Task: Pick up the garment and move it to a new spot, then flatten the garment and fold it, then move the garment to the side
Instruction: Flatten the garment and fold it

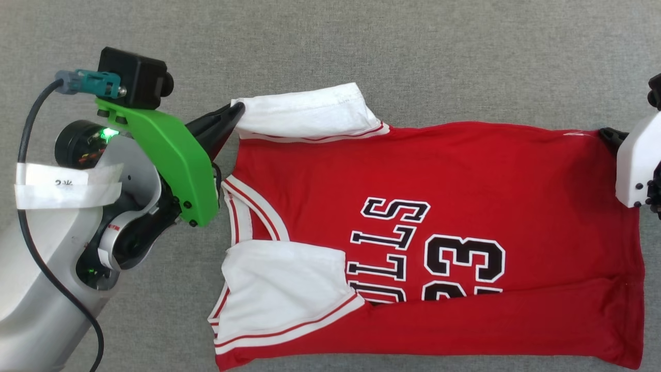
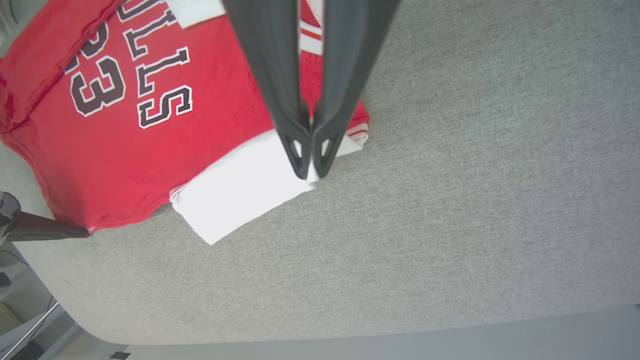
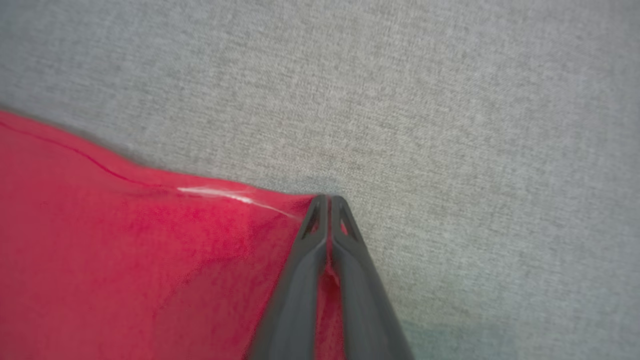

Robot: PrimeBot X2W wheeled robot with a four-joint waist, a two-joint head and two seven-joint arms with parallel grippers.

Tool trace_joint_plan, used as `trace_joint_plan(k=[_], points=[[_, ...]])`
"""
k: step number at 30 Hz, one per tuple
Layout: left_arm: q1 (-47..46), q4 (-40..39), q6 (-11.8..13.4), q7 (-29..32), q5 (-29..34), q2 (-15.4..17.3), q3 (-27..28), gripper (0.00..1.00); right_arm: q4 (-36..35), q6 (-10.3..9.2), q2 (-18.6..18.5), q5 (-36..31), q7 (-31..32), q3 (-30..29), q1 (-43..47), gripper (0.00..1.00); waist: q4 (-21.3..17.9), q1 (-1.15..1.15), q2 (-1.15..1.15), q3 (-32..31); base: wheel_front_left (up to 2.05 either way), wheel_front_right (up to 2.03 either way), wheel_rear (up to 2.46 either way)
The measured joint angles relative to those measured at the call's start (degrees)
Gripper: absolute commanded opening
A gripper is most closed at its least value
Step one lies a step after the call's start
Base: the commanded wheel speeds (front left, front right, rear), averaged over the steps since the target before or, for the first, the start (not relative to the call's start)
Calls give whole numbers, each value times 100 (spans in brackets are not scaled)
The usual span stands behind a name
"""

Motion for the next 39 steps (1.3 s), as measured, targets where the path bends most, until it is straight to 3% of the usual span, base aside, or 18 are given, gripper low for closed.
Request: trace_joint_plan(k=[15, 22, 30, 39], points=[[883, 471, 9, -547, -122, -40, 44, 0, 9, 5, 59, 608, -1519, -325, 766, 0, -80, 0, 0, -975, 0, 0, 0], [1521, 248, 209, -712, -328, -13, 59, 0, -129, 5, 105, 913, -2162, -499, 1486, 0, -67, 0, 0, -1398, 0, 0, 0], [2291, 70, 405, -816, -403, 38, -32, 0, -366, 5, 136, 1184, -2472, -534, 2262, 0, -19, 0, 0, -1646, 0, 0, 0], [2831, 370, 428, -762, -443, 111, -370, 0, -668, 5, -16, 1467, -2464, -281, 2994, 0, -14, 0, 0, -1753, 0, 0, 0]])
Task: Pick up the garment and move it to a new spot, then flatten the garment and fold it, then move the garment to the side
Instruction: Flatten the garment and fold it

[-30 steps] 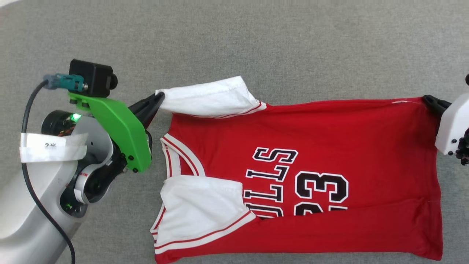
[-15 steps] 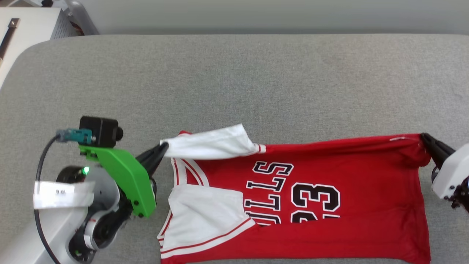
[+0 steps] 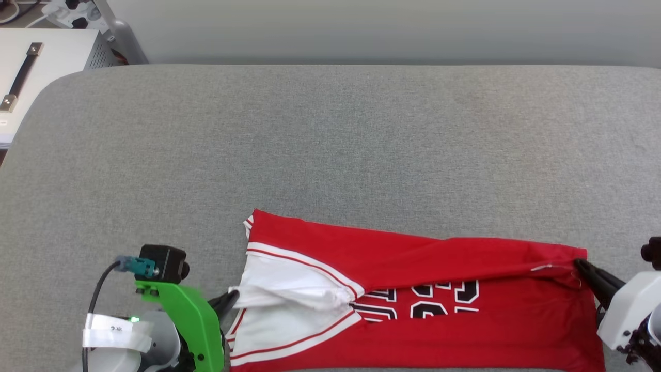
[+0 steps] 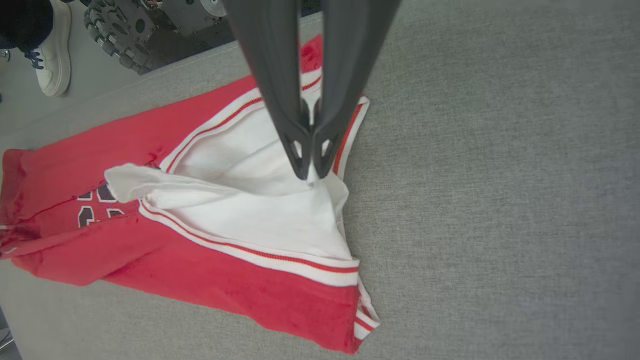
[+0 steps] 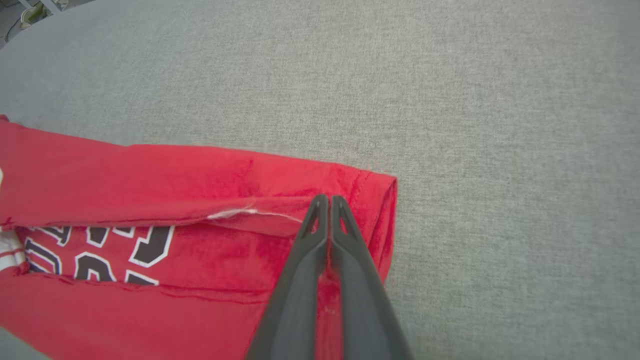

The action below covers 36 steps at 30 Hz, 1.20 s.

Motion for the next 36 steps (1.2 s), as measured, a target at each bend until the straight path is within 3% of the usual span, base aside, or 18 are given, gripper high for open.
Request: trace_joint_plan(k=[9, 21, 22, 23, 24, 25, 26, 36], points=[[75, 471, -92, -2, 31, -78, -191, 0, -130, 0, -381, -30, 151, 436, 252, 0, -61, 0, 0, -4, 0, 0, 0], [63, 939, -307, 0, 134, -291, -474, 0, -67, 0, -445, -37, 188, 749, 250, 0, -111, 0, 0, 97, 0, 0, 0], [60, 968, -332, 0, 136, -318, -494, 23, -41, 0, -438, -36, 189, 782, 248, 0, -110, 0, 0, 105, 0, 0, 0], [54, 994, -339, -9, 159, -334, -509, 83, 4, 0, -427, -15, 200, 803, 243, 0, -112, 0, 0, 104, 0, 0, 0], [52, 1023, -339, -31, 191, -344, -514, 100, 24, 0, -422, -1, 209, 817, 240, 39, -115, 0, 0, 101, 0, 0, 0], [48, 1068, -339, -64, 215, -356, -516, 100, 43, 0, -415, 7, 208, 834, 235, 84, -121, 0, 0, 92, 0, 0, 0], [45, 1102, -341, -81, 236, -367, -523, 100, 58, 0, -403, 29, 205, 832, 229, 100, -127, 0, 0, 79, 0, 0, 0], [4, 1106, -374, -975, 339, -567, -131, 100, -158, 0, -350, 408, 250, 502, 227, 100, -188, 0, 0, -197, 0, 0, 0]])
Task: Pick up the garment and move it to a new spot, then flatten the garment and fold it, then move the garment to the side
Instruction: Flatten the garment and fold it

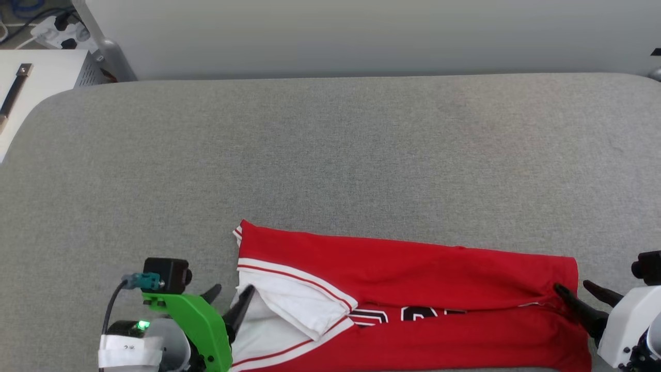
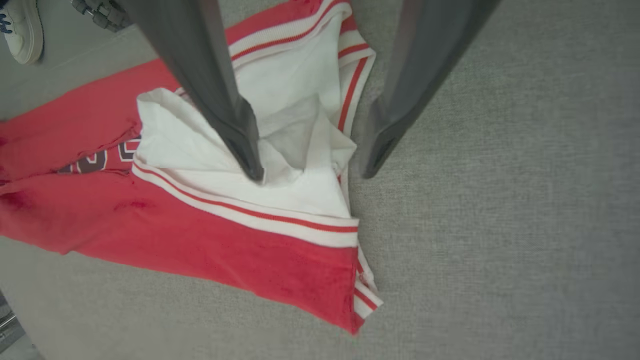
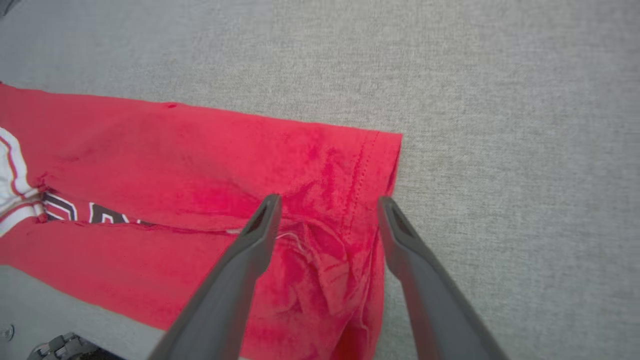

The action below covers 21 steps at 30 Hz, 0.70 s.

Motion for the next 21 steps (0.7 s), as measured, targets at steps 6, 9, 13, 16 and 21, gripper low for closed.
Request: trace_joint_plan(k=[6, 9, 13, 16, 21], points=[[-101, 25, -97, -1140, 277, -124, 344, 100, -313, 0, 76, 54, 542, -572, 163, 100, -6, 0, 0, -180, 0, 0, 0], [-172, 60, -178, -1789, 678, -143, 389, 100, -369, 0, 276, 3, 924, -982, 307, 100, 16, 0, 0, -199, 0, 0, 0], [-210, 141, -263, -2437, 1032, -314, 532, 100, -334, 0, 716, -313, 1512, -1606, 466, 100, 51, 0, 0, -153, 0, 0, 0], [-213, 210, -280, -2542, 1392, -442, 670, 100, -283, 0, 1094, -694, 1870, -2079, 534, 100, 86, 0, 0, -100, 0, 0, 0], [-169, 256, -463, -2564, 1931, -720, 1099, 100, -282, 0, 1820, -1095, 2286, -2797, 543, 100, 156, 0, 0, 23, 0, 0, 0]])
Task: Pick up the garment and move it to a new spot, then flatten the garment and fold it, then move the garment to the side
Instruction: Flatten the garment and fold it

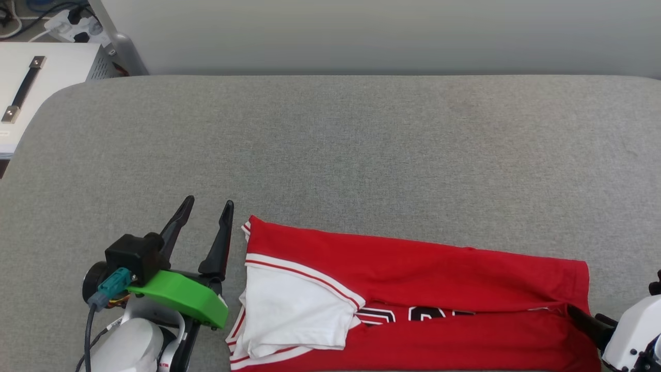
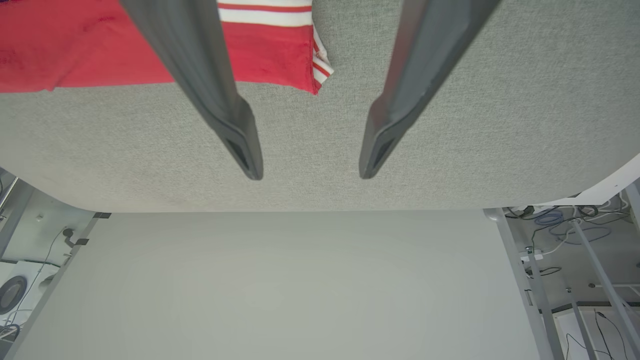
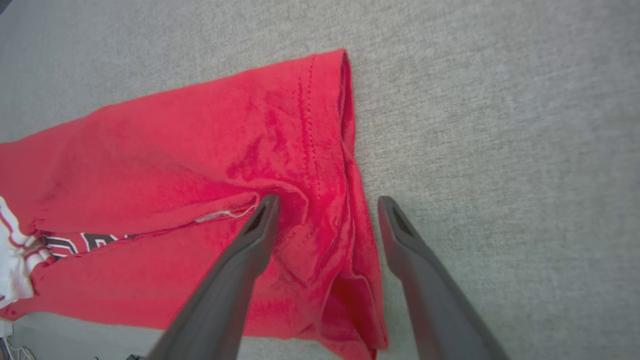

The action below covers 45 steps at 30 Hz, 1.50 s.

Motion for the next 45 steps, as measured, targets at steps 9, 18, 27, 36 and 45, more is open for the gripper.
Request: trace_joint_plan(k=[9, 18, 27, 36, 45], points=[[149, 249, -439, 0, 501, -366, 597, 100, 30, 0, 654, -492, 480, -738, -102, 100, 115, 0, 0, 242, 0, 0, 0], [151, 453, -771, 0, 845, -692, 995, 100, -34, -1, 891, -408, 887, -821, -174, 100, 224, 0, 0, 466, 0, 0, 0], [149, 646, -1007, 0, 1073, -921, 1274, 100, -65, -5, 950, -269, 823, -609, -212, 0, 251, 0, 0, 519, 0, 0, 0], [153, 801, -1137, 0, 1185, -1026, 1435, 100, 78, 2, 879, -275, 196, -497, -213, 0, 207, 0, 0, 385, 0, 0, 0], [182, 854, -1218, 0, 1235, -1129, 1484, 100, 193, 3, 376, -426, -338, -627, -190, 0, 175, 0, 0, 192, 0, 0, 0]])
